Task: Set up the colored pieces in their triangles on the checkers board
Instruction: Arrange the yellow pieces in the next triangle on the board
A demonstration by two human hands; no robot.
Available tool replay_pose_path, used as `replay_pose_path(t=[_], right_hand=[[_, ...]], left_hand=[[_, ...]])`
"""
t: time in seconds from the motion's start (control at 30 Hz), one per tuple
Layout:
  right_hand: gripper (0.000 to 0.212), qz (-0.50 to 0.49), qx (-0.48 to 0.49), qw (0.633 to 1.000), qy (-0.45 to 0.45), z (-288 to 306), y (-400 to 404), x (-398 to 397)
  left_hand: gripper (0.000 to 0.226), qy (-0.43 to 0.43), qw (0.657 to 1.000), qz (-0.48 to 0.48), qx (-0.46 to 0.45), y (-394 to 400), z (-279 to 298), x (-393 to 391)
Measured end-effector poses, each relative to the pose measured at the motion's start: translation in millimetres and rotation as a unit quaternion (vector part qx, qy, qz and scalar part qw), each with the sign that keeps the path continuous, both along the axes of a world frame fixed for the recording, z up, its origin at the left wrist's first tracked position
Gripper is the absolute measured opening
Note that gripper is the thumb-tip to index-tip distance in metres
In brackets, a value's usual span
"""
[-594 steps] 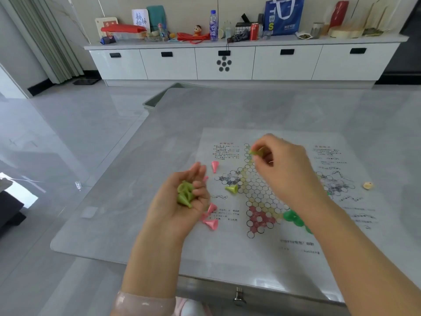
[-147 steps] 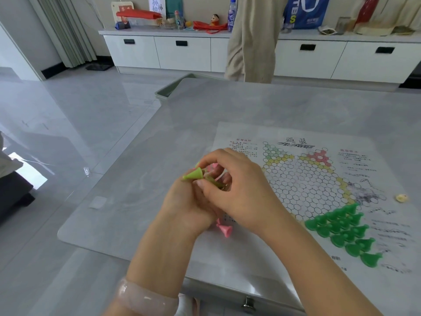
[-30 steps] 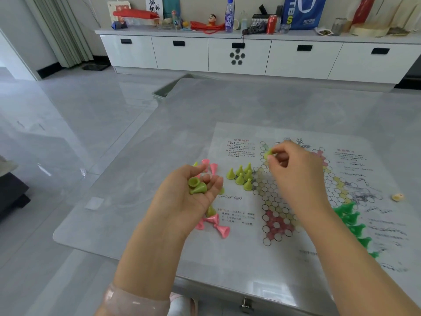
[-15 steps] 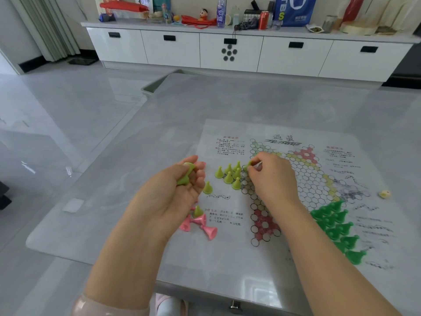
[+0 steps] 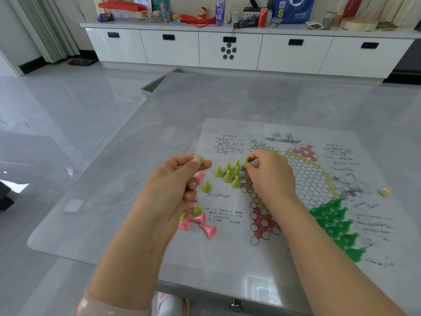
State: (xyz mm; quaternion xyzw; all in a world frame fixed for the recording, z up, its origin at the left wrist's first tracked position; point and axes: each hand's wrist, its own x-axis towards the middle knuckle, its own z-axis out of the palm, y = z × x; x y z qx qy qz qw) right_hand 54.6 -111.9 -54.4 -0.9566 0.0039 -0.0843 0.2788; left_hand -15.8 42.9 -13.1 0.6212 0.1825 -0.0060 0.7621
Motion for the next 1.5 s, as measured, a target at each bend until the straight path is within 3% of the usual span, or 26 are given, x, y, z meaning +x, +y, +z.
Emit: replay_pose_path(t=[0.17,0.27,0.43,0.57,0.8,1.17,1.37,1.5], right_hand=[[0.011,0.011,0.005,1.000,0.008,0,-1,0],[0.019,0.013,0.033,0.999,0.014,6,-5,-4],[0.015,0.032,0.098,0.992,-0.071,29,-11,-21],[0.018,0.123,0.169,0.976,-0.066,44,-8,-37],[0.017,0.245,0.169,0.954,-0.034,46,1,-51],[0.010,0.294,0.327,0.894,0.090,43,1,-50],[0.006,0.278,0.364,0.882,0.109,40,0,-49],[0.005,0.274,0.334,0.896,0.105,38,0,-47]], left_hand=[[0.006,-0.029,0.989,0.010,0.145,1,0,-2],[0.010,-0.024,0.987,0.002,0.156,1,0,-2],[0.015,-0.026,0.982,-0.025,0.185,2,1,-3],[0.009,-0.038,0.980,-0.056,0.188,1,2,-6],[0.016,-0.055,0.980,-0.078,0.173,-3,3,-5],[0.026,-0.072,0.978,-0.088,0.173,-3,2,-2],[0.020,-0.099,0.971,-0.113,0.185,-6,2,-3],[0.017,-0.083,0.966,-0.132,0.205,-7,2,-4]])
